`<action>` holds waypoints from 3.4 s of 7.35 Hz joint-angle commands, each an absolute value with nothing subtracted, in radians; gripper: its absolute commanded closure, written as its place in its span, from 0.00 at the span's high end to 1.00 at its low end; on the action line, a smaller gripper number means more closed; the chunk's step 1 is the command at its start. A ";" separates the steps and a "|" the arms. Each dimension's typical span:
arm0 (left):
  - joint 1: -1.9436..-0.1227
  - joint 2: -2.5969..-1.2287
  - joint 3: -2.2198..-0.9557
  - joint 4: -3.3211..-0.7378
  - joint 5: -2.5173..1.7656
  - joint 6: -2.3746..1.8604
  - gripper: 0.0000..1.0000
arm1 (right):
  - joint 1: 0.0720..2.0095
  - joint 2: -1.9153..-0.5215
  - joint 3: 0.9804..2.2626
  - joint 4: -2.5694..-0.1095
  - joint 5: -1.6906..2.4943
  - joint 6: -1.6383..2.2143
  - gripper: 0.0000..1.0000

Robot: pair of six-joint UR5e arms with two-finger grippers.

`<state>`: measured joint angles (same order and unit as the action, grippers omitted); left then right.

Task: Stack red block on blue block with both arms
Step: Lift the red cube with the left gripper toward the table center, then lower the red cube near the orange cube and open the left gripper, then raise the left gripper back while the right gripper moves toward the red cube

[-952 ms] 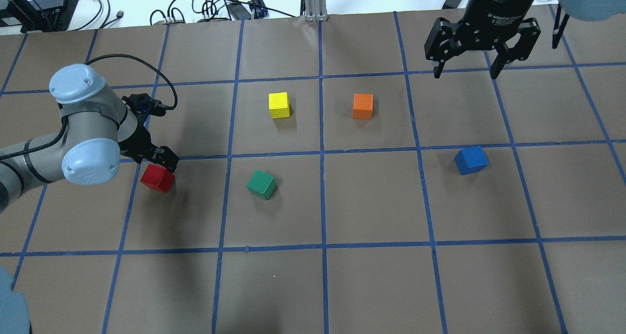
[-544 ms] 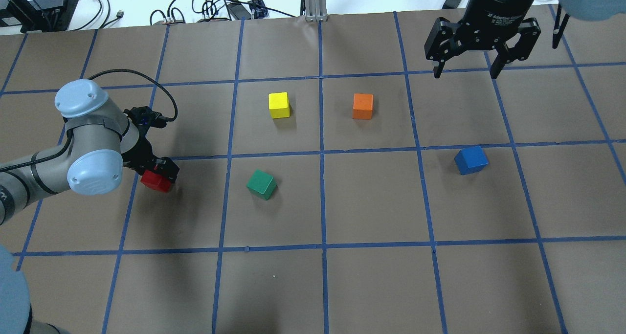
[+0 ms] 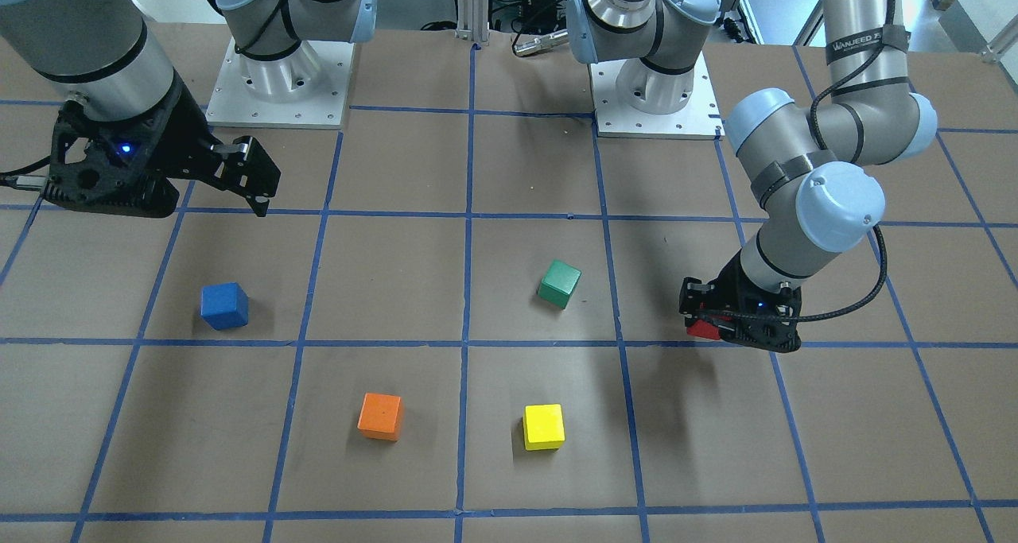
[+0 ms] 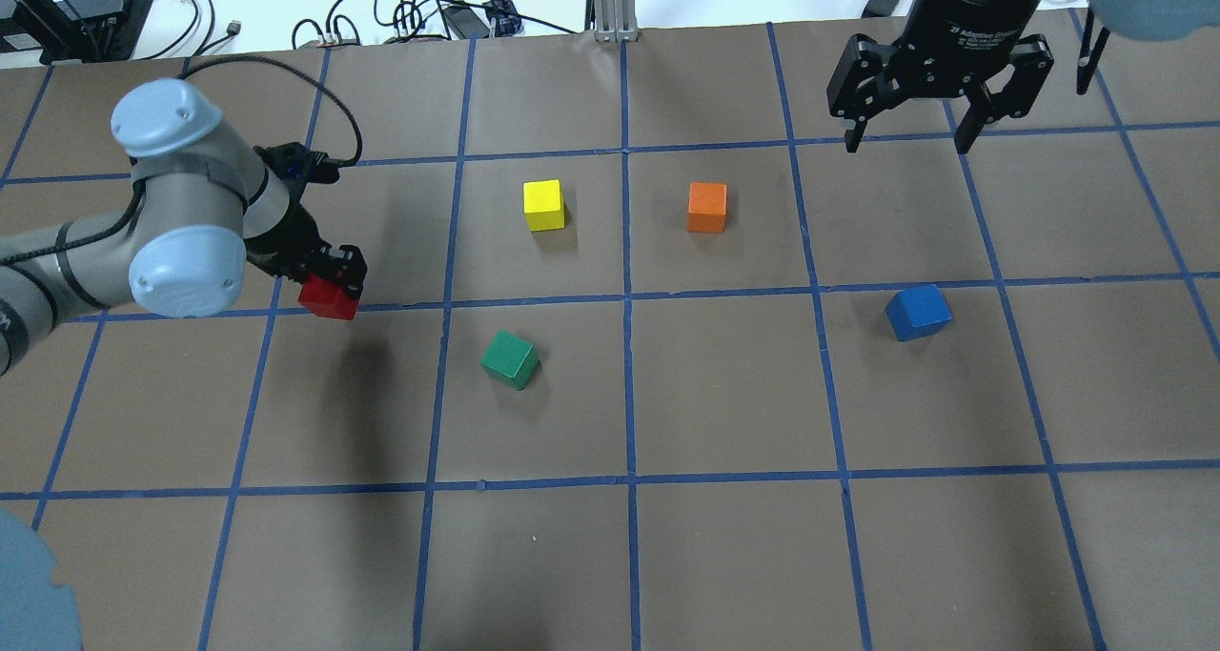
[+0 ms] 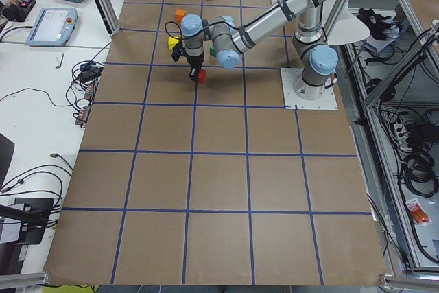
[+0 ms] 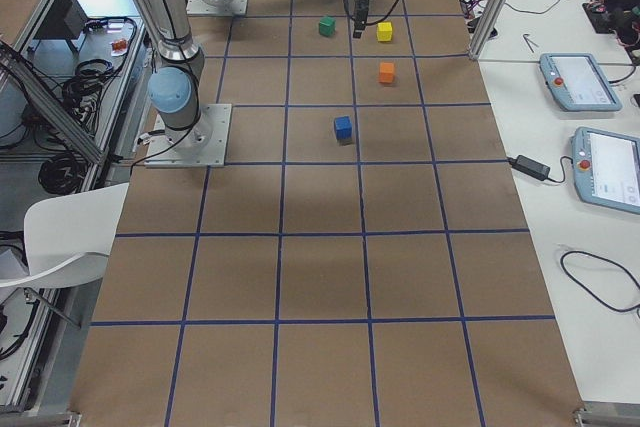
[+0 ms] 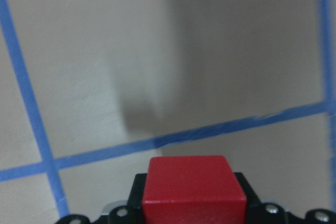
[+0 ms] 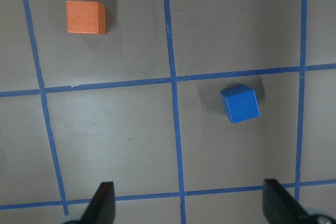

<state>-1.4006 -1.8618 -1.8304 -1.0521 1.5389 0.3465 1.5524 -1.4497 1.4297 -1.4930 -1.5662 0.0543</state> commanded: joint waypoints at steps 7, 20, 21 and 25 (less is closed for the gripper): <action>-1.925 -2.100 -1.615 -0.994 1.548 -0.274 0.03 | 1.488 -1.450 1.431 -1.476 -1.560 0.048 1.00; -1.678 -1.754 -1.408 -1.490 1.561 0.086 1.00 | 1.613 -1.358 1.491 -1.670 -1.545 0.061 1.00; -1.617 -1.693 -1.411 -1.638 1.624 0.188 1.00 | 1.671 -1.309 1.493 -1.719 -1.546 0.064 1.00; -1.597 -1.611 -1.486 -1.540 1.615 0.071 1.00 | 1.810 -1.183 1.494 -1.851 -1.543 0.104 1.00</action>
